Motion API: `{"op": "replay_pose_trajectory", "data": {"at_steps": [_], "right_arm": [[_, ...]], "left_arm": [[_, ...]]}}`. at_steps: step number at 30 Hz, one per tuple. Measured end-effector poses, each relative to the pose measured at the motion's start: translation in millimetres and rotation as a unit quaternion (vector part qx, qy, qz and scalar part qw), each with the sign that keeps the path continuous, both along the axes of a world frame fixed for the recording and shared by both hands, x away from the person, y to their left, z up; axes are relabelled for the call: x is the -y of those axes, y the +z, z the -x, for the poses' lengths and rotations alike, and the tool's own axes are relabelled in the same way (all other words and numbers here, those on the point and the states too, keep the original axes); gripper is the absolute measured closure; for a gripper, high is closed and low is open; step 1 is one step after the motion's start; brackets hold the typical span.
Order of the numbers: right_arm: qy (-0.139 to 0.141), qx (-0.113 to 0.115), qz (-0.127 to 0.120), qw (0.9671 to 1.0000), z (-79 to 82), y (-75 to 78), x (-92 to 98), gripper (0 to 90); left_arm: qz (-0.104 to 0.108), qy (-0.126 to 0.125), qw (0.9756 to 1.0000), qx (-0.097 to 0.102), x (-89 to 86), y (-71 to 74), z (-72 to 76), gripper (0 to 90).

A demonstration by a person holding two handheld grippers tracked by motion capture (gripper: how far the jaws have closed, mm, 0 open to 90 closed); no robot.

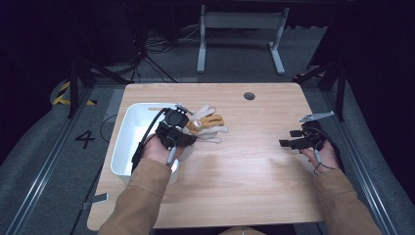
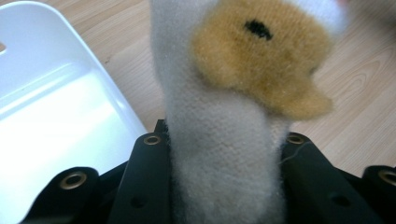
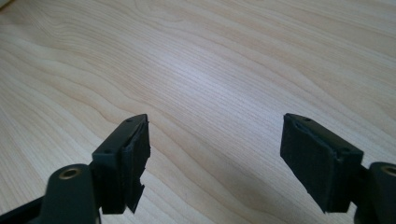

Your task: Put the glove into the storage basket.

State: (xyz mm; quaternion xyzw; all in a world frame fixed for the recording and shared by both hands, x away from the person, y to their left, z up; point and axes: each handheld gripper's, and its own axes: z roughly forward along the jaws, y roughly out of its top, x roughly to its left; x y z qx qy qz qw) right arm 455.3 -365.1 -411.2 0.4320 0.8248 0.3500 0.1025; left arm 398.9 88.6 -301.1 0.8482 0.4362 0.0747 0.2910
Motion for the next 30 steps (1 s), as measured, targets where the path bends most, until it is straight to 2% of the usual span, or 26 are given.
{"op": "replay_pose_trajectory", "data": {"at_steps": [6,10,15,18,22,24,28,29,30], "right_arm": [[0.0,-0.006,-0.004,1.0,0.9,-1.5,1.8,27.9],[0.006,-0.015,-0.011,0.9998,0.4,-3.0,1.9,32.6],[0.012,-0.024,-0.01,0.9996,-0.1,-6.6,0.6,33.9],[0.011,-0.026,-0.01,0.9995,-1.3,-7.8,1.0,34.2],[0.016,-0.027,-0.015,0.9994,-2.9,-8.3,2.6,34.7],[0.017,-0.028,-0.019,0.9993,-3.7,-7.7,3.0,34.7],[0.019,-0.027,-0.024,0.9992,-3.2,-5.8,4.3,34.8],[0.019,-0.027,-0.024,0.9992,-3.2,-5.8,4.3,34.8],[0.022,-0.03,-0.028,0.9989,-3.0,-6.2,4.7,34.8]], "left_arm": [[0.0,0.006,1.0,0.003,-8.2,3.0,-2.9,69.1],[-0.001,0.013,0.9999,0.003,-12.2,3.3,-4.8,69.1],[-0.007,0.042,0.9991,-0.009,-21.1,5.6,-9.3,69.0],[-0.016,0.07,0.9972,-0.022,-26.1,6.6,-14.1,69.1],[-0.017,0.114,0.9924,-0.044,-33.5,5.1,-27.4,69.1],[-0.02,0.127,0.9903,-0.051,-35.8,4.4,-33.1,69.1],[-0.013,0.158,0.9859,-0.054,-39.2,3.1,-40.8,69.0],[-0.013,0.158,0.9859,-0.054,-39.2,3.1,-40.8,69.0],[-0.009,0.168,0.9843,-0.054,-40.5,3.0,-42.8,69.1]]}}
